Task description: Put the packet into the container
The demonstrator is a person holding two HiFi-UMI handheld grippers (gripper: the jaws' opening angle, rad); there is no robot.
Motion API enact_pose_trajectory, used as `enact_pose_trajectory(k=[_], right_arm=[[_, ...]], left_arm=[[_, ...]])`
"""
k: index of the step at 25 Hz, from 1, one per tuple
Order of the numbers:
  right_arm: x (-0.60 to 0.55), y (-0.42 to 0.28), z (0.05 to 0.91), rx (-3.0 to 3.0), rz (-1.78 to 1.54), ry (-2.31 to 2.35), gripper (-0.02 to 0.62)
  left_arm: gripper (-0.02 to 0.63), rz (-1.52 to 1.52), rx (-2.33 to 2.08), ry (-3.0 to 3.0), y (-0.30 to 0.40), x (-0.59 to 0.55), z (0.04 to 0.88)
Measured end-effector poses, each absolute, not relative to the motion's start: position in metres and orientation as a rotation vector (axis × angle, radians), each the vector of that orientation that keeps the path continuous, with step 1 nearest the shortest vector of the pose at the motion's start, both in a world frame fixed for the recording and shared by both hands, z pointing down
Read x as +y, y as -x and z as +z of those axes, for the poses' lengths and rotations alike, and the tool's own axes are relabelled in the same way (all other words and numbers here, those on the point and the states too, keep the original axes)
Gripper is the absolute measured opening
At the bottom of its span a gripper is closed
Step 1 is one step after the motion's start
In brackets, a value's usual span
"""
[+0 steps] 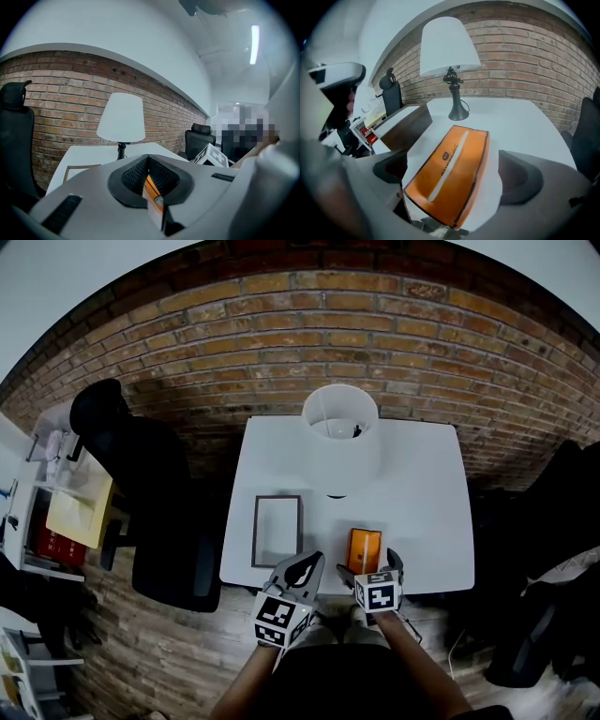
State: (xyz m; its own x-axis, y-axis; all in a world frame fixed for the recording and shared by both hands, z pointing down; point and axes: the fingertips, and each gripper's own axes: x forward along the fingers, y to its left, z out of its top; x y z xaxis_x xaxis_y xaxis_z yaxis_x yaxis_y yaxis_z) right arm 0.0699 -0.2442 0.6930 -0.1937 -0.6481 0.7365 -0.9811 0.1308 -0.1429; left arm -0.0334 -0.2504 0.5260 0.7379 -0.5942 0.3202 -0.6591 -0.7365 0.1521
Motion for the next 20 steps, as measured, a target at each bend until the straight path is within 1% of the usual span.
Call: enact_pose_trajectory(k=[15, 16, 17, 20], right_arm=[[-0.242, -0.070, 0.732, -1.752, 0.947, -1.504, 0.577], [-0.241, -0.071, 0.732, -1.751, 0.949, -1.494, 0.532], [-0.242, -0.071, 0.731, -1.749, 0.943, -1.485, 0.503], [-0.244, -0.073, 0.727, -1.762, 0.882, -1.448, 0.447]], left_arm=[[0.006, 0.367, -1.051, -2.663, 0.056, -0.251, 0.525], [0.006, 0.380, -1.064, -2.658, 0.058, -0.253, 0.527], [0.006, 0.391, -1.076, -2.658, 0.059, -0.254, 0.527], [0.006, 0.399, -1.081, -2.674, 0.060, -0.257, 0.526]])
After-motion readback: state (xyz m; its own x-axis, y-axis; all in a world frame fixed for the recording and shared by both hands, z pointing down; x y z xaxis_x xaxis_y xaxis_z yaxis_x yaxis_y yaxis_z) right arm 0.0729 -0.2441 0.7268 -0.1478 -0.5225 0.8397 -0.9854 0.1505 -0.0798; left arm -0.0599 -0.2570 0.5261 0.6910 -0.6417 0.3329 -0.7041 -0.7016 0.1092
